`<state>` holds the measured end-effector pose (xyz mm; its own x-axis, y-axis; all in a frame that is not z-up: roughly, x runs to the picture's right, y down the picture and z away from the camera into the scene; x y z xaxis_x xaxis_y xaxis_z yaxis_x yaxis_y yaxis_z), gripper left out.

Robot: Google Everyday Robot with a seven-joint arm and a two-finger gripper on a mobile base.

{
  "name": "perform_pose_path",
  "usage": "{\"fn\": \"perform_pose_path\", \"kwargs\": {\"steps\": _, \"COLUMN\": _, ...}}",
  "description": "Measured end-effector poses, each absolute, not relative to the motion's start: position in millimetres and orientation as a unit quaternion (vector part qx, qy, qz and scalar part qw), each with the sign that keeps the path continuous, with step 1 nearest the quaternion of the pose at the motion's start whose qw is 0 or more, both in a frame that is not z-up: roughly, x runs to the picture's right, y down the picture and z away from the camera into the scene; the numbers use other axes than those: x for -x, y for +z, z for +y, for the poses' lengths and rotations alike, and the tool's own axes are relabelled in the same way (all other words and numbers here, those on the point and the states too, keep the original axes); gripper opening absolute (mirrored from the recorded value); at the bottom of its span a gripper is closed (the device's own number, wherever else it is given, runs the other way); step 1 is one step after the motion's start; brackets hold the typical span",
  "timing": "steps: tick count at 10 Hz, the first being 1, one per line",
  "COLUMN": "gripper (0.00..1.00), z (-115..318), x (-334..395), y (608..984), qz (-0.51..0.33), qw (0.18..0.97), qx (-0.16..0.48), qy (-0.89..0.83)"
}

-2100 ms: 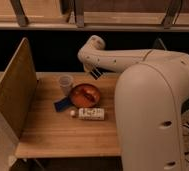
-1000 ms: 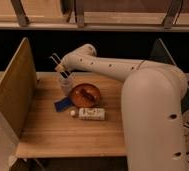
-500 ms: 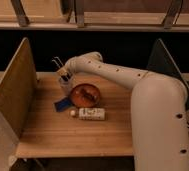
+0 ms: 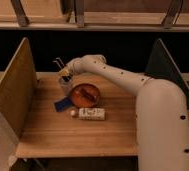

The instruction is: Place the eraser in the ceramic cup

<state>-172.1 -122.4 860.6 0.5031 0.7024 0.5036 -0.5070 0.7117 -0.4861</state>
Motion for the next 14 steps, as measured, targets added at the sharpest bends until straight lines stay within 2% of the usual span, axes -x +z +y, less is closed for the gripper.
{"fn": "perform_pose_path", "kwargs": {"steps": 1, "gripper": 0.12, "z": -122.1, "x": 172.5, "y": 860.7, "qz": -0.352, "qw": 0.856, "qx": 0.139, "qy": 0.353}}
{"fn": "perform_pose_path", "kwargs": {"steps": 7, "gripper": 0.74, "z": -121.6, "x": 175.1, "y": 860.2, "qz": -0.352, "qw": 0.856, "qx": 0.140, "qy": 0.352}}
{"fn": "perform_pose_path", "kwargs": {"steps": 9, "gripper": 0.80, "z": -121.5, "x": 175.3, "y": 860.1, "qz": -0.352, "qw": 0.856, "qx": 0.140, "qy": 0.352}}
{"fn": "perform_pose_path", "kwargs": {"steps": 14, "gripper": 0.80, "z": -121.5, "x": 175.3, "y": 860.1, "qz": -0.353, "qw": 0.856, "qx": 0.140, "qy": 0.352}}
